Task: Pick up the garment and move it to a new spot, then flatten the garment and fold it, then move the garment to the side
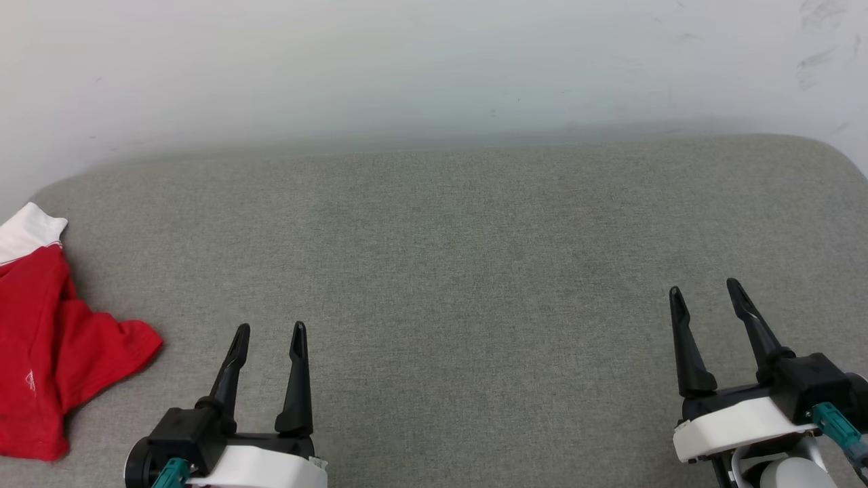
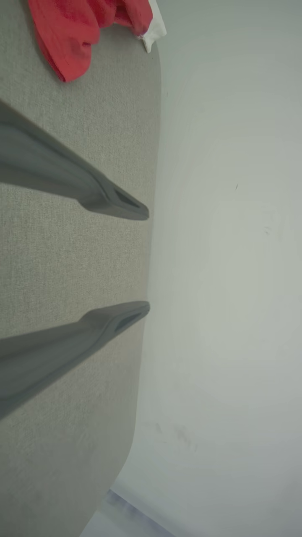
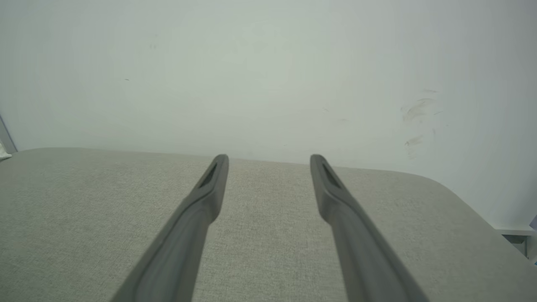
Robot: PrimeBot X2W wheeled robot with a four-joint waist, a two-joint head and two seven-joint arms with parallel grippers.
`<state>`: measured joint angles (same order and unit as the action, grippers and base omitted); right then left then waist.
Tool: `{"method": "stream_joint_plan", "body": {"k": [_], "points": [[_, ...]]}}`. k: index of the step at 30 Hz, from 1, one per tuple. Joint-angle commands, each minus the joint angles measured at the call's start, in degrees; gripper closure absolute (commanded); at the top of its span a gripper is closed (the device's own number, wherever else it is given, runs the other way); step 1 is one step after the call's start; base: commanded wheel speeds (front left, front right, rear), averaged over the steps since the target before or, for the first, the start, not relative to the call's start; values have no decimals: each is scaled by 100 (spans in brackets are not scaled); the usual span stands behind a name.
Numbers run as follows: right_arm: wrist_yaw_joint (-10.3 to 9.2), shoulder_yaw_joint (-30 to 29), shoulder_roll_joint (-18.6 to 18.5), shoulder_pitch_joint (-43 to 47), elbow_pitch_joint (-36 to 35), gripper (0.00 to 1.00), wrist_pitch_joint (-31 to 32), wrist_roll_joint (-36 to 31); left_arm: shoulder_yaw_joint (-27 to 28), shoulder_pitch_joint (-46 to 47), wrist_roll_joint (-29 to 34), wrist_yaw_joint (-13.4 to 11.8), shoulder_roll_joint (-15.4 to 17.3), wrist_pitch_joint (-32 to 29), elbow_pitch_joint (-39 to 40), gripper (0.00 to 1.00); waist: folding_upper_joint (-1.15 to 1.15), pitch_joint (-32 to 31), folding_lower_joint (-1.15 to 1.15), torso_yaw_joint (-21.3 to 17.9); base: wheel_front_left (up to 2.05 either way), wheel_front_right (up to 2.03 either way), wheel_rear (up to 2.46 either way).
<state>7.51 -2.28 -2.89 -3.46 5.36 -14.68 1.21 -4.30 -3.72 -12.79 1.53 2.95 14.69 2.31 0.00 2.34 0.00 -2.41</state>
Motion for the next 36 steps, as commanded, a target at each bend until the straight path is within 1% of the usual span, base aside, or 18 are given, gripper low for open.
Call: {"method": "stream_joint_plan", "body": {"k": [1,6,10,30,36], "points": [[-4,20,3,22,5,0,-33,-28,-1,-71,42,35,-9,30,2,0,0,0,0,-1,0,0,0],[-4,-6,3,-13,148,0,-58,257,33,-97,-47,83,-8,60,-21,0,0,2,0,-1,0,0,0],[-4,13,3,-19,205,0,-58,364,41,-124,-76,136,-9,59,-71,0,0,-12,0,2,0,0,0],[-4,99,3,47,269,0,-58,487,56,-122,-59,191,-9,59,-225,0,0,-78,0,33,0,0,0],[-3,190,3,75,235,0,-57,525,73,-116,-27,189,-9,60,-213,0,0,-97,0,101,0,0,0]]}}
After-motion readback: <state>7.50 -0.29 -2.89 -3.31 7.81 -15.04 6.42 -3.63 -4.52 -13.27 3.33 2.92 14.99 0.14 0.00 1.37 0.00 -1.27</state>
